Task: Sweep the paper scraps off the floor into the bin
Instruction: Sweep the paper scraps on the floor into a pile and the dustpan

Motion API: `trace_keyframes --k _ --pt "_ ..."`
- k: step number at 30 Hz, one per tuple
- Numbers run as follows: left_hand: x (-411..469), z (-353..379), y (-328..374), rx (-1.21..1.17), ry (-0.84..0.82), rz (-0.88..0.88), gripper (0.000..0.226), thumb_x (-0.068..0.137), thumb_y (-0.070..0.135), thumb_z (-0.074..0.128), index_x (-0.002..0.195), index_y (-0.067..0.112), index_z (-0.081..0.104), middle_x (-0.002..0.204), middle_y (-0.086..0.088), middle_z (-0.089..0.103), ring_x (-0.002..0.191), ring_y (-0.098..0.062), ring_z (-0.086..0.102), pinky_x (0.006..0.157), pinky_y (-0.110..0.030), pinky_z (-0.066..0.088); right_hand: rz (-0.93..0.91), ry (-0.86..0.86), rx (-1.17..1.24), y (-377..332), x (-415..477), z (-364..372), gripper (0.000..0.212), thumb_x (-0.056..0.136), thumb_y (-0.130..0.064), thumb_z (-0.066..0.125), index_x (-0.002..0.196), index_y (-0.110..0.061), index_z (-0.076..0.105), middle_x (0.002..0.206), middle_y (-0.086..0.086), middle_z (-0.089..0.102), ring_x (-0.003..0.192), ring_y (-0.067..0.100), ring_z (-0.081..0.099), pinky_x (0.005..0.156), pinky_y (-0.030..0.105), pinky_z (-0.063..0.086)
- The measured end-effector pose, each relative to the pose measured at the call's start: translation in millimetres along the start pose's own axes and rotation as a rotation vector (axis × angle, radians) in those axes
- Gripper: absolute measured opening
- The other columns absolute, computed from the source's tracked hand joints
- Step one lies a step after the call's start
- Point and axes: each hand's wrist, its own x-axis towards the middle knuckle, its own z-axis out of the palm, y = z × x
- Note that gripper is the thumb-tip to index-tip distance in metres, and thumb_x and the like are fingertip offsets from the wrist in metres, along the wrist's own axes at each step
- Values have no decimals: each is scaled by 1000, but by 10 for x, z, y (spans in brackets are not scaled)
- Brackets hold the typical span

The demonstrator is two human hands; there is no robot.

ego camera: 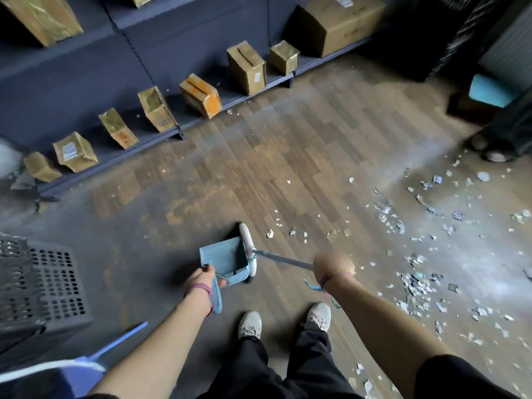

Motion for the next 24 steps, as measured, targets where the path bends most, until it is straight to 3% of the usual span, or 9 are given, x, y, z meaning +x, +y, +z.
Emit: trace_keyframes --k 7,11,15,20,24 --pt "-648 1374 28 178 -123 91 27 95 19 54 69 13 50 60 1 61 28 -8 56 30 -8 33 232 -23 134 1565 -145 229 33 93 -13 45 122 -18 61 118 4 65 110 25 63 86 37 55" --pt "-1026 2062 -6 289 -214 134 22 96 19 53 75 12 52 74 -2 57 27 -7 55 31 -8 34 387 -51 225 2418 -377 466 32 95 -17 45 122 -18 61 119 4 65 110 24 62 88 35 54" --pt "-1304 2649 -31 399 -297 179 25 97 24 52 75 11 51 73 -2 56 27 -6 54 35 -12 38 547 -83 324 3127 -693 699 35 92 -18 47 125 -19 59 126 4 62 115 24 60 91 34 50" --pt "-1573 3184 -119 508 -388 215 26 96 25 53 73 13 50 78 0 58 29 -8 56 41 -15 42 687 -80 366 3627 -1058 944 35 93 -17 44 124 -22 59 125 0 63 114 22 61 89 32 51" --pt "-1754 3427 -163 578 -430 240 26 97 25 51 75 12 52 76 6 54 26 -6 53 32 -11 38 733 -34 386 3724 -1192 1049 33 94 -16 43 120 -21 62 120 1 65 111 23 63 85 30 49"
